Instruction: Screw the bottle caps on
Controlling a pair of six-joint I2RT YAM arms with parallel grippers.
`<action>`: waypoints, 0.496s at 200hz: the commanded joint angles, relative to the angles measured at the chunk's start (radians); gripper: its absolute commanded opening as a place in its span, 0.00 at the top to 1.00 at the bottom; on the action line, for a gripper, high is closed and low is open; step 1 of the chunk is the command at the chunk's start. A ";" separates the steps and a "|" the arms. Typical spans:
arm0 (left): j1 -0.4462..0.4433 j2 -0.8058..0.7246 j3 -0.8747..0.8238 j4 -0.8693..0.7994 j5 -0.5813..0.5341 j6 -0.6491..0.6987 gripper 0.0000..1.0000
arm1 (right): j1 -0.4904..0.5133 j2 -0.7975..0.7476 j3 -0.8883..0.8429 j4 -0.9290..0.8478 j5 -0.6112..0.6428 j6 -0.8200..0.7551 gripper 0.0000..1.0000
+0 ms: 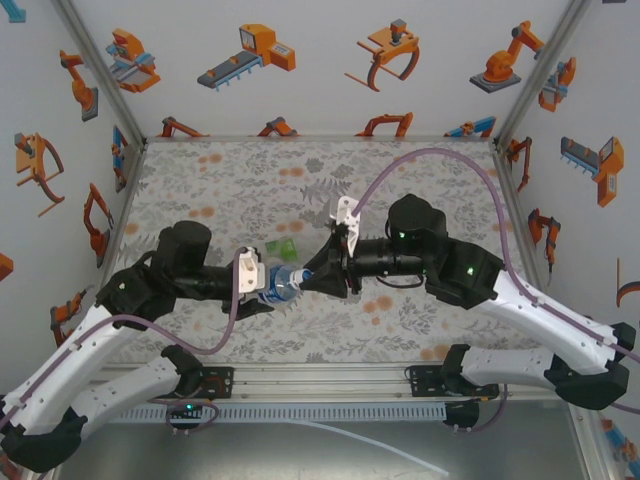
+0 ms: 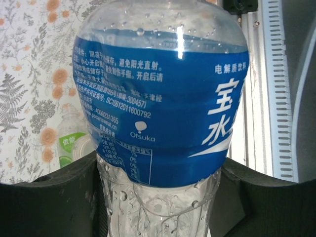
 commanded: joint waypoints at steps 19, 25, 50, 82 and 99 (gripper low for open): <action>-0.013 0.004 -0.020 0.277 0.013 -0.026 1.00 | 0.020 0.015 -0.073 0.024 0.304 0.628 1.00; -0.013 0.008 -0.022 0.287 0.007 -0.029 1.00 | 0.020 0.019 -0.073 0.011 0.332 0.690 1.00; -0.015 0.017 -0.030 0.334 -0.033 -0.038 1.00 | 0.019 0.033 -0.078 -0.041 0.424 0.920 1.00; -0.021 0.034 -0.031 0.384 -0.082 -0.037 1.00 | 0.016 0.047 -0.066 -0.155 0.481 1.123 1.00; -0.022 0.042 -0.029 0.391 -0.092 -0.028 1.00 | 0.016 0.056 -0.066 -0.160 0.483 1.144 0.98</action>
